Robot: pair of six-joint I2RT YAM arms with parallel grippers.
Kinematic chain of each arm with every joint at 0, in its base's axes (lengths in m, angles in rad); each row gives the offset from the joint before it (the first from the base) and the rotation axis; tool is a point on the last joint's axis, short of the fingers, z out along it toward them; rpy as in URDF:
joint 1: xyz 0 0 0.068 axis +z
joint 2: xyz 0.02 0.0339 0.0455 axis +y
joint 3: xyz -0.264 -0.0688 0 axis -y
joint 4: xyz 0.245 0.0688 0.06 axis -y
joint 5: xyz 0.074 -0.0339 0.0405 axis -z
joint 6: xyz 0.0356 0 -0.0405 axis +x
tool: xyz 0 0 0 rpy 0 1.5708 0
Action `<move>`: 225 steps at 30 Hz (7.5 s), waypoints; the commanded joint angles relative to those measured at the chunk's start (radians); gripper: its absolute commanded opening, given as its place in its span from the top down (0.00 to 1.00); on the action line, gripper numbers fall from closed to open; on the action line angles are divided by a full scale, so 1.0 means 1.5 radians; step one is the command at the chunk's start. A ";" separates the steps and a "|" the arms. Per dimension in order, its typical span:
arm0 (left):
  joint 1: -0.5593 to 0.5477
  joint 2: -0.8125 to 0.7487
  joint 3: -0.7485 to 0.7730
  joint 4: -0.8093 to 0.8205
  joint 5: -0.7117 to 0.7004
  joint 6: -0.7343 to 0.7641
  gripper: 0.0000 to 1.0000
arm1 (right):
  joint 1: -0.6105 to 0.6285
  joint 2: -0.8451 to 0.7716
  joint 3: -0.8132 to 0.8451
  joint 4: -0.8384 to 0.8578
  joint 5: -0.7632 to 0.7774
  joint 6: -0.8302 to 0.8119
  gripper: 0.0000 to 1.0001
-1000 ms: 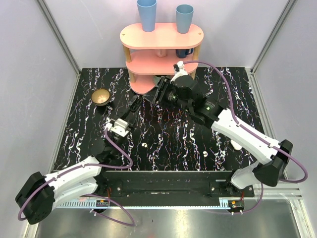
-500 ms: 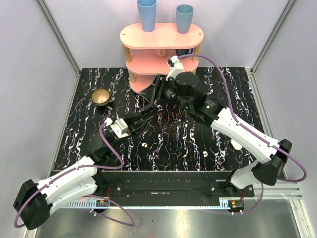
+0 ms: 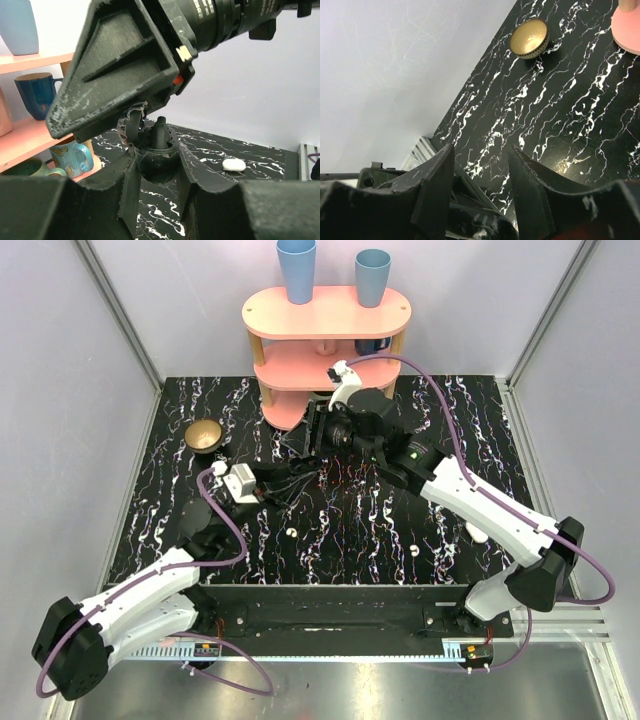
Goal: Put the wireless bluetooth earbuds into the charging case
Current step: Close the charging case with the earbuds, then place the charging case with the earbuds at the center of the board, then pick up the charging case from the corner of the board.
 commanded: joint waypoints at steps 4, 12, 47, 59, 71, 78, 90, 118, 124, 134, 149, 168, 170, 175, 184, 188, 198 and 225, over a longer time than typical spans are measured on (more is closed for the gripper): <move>0.036 0.002 0.022 0.088 0.027 -0.090 1.00 | 0.004 -0.028 -0.008 -0.008 0.001 -0.032 0.45; 0.085 0.008 0.012 0.109 0.011 -0.148 1.00 | 0.006 -0.047 -0.043 -0.014 0.007 -0.039 0.45; 0.179 0.119 0.016 -0.098 0.055 -0.373 1.00 | -0.143 -0.085 -0.139 -0.081 0.177 -0.001 0.17; 0.192 0.335 0.156 -0.227 0.141 -0.451 1.00 | -0.201 -0.148 -0.235 -0.083 0.132 0.022 0.14; 0.198 0.529 0.183 -0.068 0.180 -0.576 1.00 | -0.256 -0.197 -0.280 -0.092 0.103 0.020 0.05; 0.200 0.599 0.191 -0.040 0.149 -0.623 0.95 | -0.263 -0.193 -0.284 -0.092 0.079 0.030 0.05; 0.205 0.653 0.188 -0.089 0.069 -0.623 0.80 | -0.266 -0.194 -0.290 -0.093 0.074 0.028 0.05; 0.211 0.574 0.169 -0.283 -0.011 -0.511 0.38 | -0.311 -0.222 -0.284 -0.149 0.116 -0.012 0.03; 0.211 0.487 0.131 -0.311 -0.040 -0.480 0.38 | -0.349 -0.217 -0.275 -0.184 0.152 -0.024 0.00; 0.216 0.256 0.168 -0.431 -0.097 -0.352 0.33 | -0.511 -0.183 -0.296 -0.338 0.152 0.083 0.00; 0.243 0.096 0.200 -0.483 -0.040 -0.265 0.17 | -0.726 -0.189 -0.392 -0.433 0.090 0.161 0.00; 0.243 0.065 0.184 -0.534 -0.102 -0.141 0.09 | -0.782 -0.212 -0.448 -0.496 0.145 0.594 0.04; 0.242 0.064 0.182 -0.532 -0.101 -0.145 0.08 | -0.797 -0.198 -0.452 -0.494 0.132 0.607 0.04; 0.243 0.062 0.182 -0.530 -0.102 -0.147 0.07 | -0.851 -0.114 -0.463 -0.456 0.046 0.580 0.06; 0.242 0.062 0.185 -0.534 -0.096 -0.150 0.06 | -0.882 -0.058 -0.469 -0.417 0.041 0.593 0.11; 0.243 0.063 0.187 -0.533 -0.096 -0.152 0.06 | -0.904 -0.063 -0.483 -0.418 0.112 0.606 0.11; 0.243 0.074 0.196 -0.536 -0.086 -0.155 0.06 | -0.950 0.000 -0.507 -0.381 0.094 0.574 0.17; 0.243 0.092 0.196 -0.532 -0.068 -0.175 0.06 | -0.950 0.040 -0.552 -0.295 0.036 0.579 0.50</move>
